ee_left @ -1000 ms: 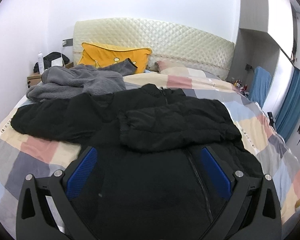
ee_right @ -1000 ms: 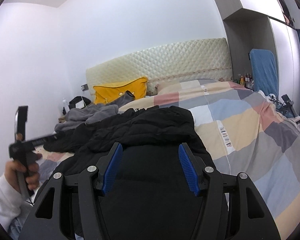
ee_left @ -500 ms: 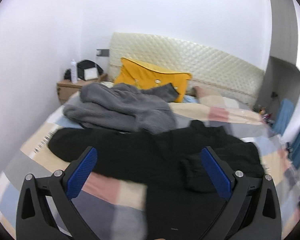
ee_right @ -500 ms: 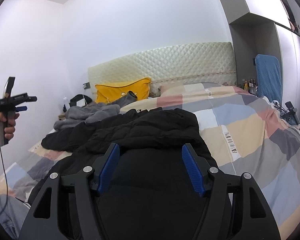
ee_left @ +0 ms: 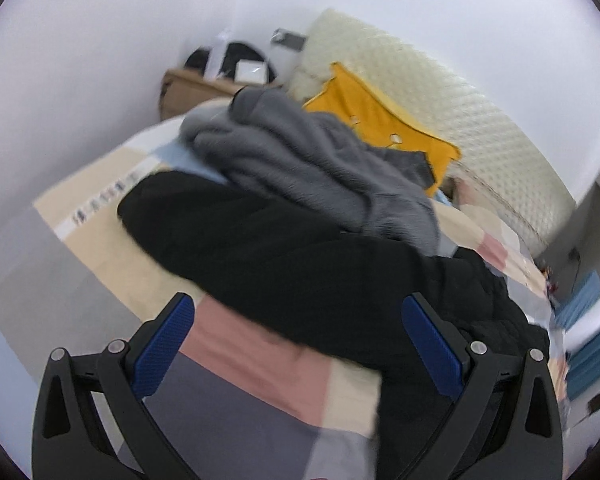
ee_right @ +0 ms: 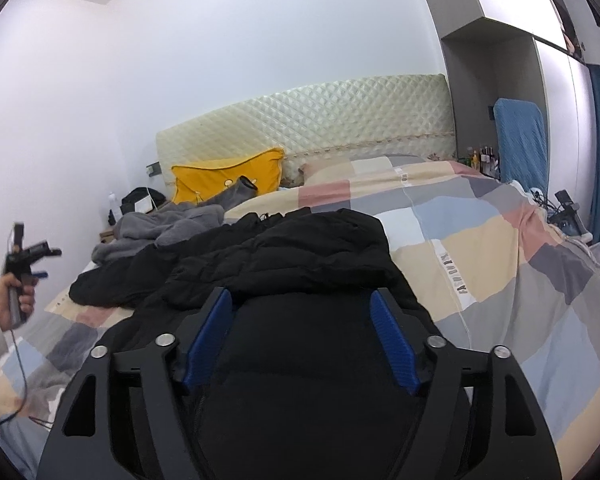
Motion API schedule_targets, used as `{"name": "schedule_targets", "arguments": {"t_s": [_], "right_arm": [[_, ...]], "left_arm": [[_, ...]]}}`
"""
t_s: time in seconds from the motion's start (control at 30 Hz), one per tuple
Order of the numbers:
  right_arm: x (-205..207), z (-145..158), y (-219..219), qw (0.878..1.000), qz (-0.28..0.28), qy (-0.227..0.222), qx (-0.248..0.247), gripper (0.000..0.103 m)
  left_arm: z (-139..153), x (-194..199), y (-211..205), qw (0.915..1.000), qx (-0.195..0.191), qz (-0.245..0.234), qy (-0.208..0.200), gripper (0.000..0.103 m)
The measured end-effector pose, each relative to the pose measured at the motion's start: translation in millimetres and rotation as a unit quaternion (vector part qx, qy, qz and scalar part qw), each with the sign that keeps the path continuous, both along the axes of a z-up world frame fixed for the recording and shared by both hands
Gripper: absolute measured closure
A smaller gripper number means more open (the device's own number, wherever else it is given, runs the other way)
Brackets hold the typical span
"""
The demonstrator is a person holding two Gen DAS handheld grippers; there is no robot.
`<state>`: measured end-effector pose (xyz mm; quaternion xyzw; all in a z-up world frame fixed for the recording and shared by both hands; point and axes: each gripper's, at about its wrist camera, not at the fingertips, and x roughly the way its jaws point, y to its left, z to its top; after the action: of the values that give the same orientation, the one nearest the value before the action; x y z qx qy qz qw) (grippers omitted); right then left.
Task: Fold large clothes
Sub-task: 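Move the left gripper to the other sleeve cuff and close on it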
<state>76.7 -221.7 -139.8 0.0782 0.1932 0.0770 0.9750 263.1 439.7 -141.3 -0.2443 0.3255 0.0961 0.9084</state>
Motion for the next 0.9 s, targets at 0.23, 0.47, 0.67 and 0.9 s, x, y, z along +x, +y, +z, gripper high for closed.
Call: {"name": "schedule_targets", "arguments": {"t_s": [0.23, 0.47, 0.67, 0.9], "right_arm": [[14.7, -0.6, 23.7, 0.999, -0.003, 0.01, -0.031, 0.02], [50.0, -20.0, 44.7, 0.996, -0.018, 0.072, -0.047, 0.019], [67.9, -30.2, 64.1, 0.993, -0.019, 0.096, -0.06, 0.018], [80.6, -42.1, 55.5, 0.991, -0.039, 0.123, -0.035, 0.018]], "left_arm": [[-68.8, 31.0, 65.4, 0.9946, -0.103, 0.009, 0.003, 0.0], [-126.1, 68.0, 113.5, 0.9887, -0.143, 0.04, 0.019, 0.001], [-160.7, 87.2, 159.4, 0.9743, -0.202, 0.098, 0.018, 0.005], [-155.9, 101.8, 175.4, 0.968, -0.201, 0.15, -0.004, 0.025]]}}
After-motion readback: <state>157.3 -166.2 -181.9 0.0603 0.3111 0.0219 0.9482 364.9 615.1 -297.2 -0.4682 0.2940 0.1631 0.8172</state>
